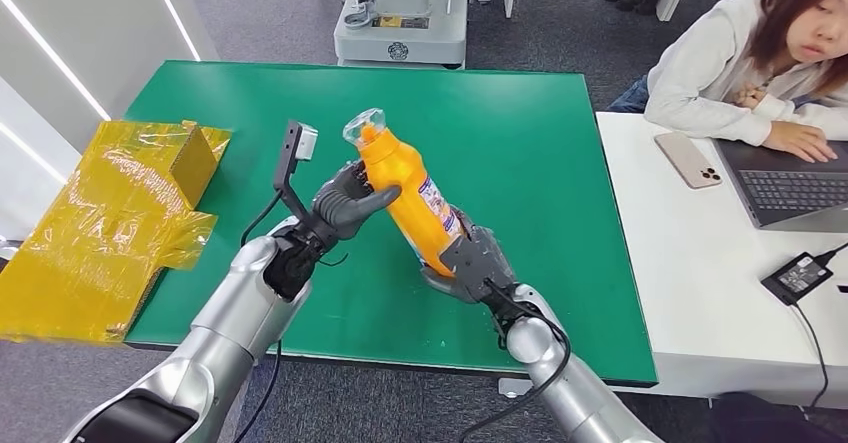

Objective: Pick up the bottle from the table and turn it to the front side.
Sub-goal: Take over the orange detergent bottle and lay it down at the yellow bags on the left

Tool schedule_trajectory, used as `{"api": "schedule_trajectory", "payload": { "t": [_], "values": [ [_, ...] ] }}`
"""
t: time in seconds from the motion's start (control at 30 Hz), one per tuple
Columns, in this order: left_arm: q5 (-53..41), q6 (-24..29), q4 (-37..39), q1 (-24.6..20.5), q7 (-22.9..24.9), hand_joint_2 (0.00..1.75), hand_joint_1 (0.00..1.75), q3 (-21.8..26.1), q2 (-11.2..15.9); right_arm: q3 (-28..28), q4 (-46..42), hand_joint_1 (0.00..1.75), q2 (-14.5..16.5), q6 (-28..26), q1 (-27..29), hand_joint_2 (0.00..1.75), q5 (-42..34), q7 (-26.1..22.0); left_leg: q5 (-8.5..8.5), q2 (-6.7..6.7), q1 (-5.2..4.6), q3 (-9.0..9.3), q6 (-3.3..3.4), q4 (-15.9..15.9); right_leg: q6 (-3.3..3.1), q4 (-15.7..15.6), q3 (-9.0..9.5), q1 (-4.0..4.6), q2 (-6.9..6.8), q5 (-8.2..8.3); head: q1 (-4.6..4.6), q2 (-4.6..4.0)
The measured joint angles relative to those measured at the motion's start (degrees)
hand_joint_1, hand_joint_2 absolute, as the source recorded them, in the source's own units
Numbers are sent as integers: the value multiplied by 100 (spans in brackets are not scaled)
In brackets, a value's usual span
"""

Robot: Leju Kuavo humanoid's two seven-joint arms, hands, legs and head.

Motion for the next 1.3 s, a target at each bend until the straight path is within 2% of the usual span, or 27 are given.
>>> {"api": "schedule_trajectory", "payload": {
  "t": [0.1, 0.17, 0.27, 0.33, 0.43, 0.67, 0.83, 0.93, 1.1, 1.3],
  "values": [
    [-555, 541, -31, -14, -603, 175, 175, -171, -36, -130, -99, 0, 2, 5, 118, 175, -47, -20, 0, -2, 0, -3, 0, 0, 0, 0, 0, 0, -2, 0, 1, 0],
    [-1267, 1177, -99, -61, -1051, 175, 175, -268, -24, -240, -246, 0, -9, 6, 284, 175, -96, -43, 0, -3, 0, -5, 0, 0, 0, 0, 0, 0, -2, 0, 2, 0],
    [-2608, 2243, -278, -213, -1587, 175, 175, -326, 118, -392, -644, 0, -64, 35, 634, 175, -140, -66, -1, 0, 1, -6, 0, -1, 0, 1, -2, 0, 0, 0, 0, 0],
    [-3389, 2695, -436, -352, -1750, 175, 175, -304, 277, -471, -951, 0, -137, 57, 859, 175, -95, -45, 0, -1, 1, -6, 0, -2, -1, 1, -3, 1, -1, 0, 0, 0],
    [-4452, 3034, -670, -561, -1876, 175, 175, -189, 533, -570, -1402, 0, -268, 69, 1111, 175, 9, 27, 0, -1, 2, -6, 0, -4, -2, 3, -4, 2, -1, -1, 1, 0],
    [-6119, 3253, -955, -927, -2134, 175, 175, -50, 1095, -741, -2232, 0, -631, 99, 1453, 175, -90, 18, 0, 1, 1, -6, 0, -4, -1, 2, -4, 1, 0, -1, 1, 0],
    [-8249, 4157, -766, -1087, -1799, 175, 175, -300, 1615, -859, -2977, 0, -785, 75, 1872, 175, -147, -45, -2, 8, 1, -5, -3, -5, -2, 2, -5, 1, 9, -1, 1, 0],
    [-9073, 4422, -400, -1125, -1512, 175, 175, -526, 1941, -933, -3337, 0, -822, 86, 2089, 175, -137, -44, -5, 18, 1, -2, -6, -8, -3, 2, -8, 1, 19, -2, 1, 0],
    [-10069, 4502, 277, -1055, -921, 175, 175, -858, 2336, -1059, -3663, 0, -837, 86, 2322, 175, -143, -76, -4, 32, 2, -2, -6, -10, -4, 3, -13, 1, 30, -3, -1, 0],
    [-10952, 4249, 923, -752, -187, 175, 175, -1171, 2607, -1287, -3879, 0, -885, 76, 2639, 175, -148, -115, -8, 32, 1, -4, -9, -10, -3, 1, -14, 1, 31, -3, 1, 0]
  ]
}}
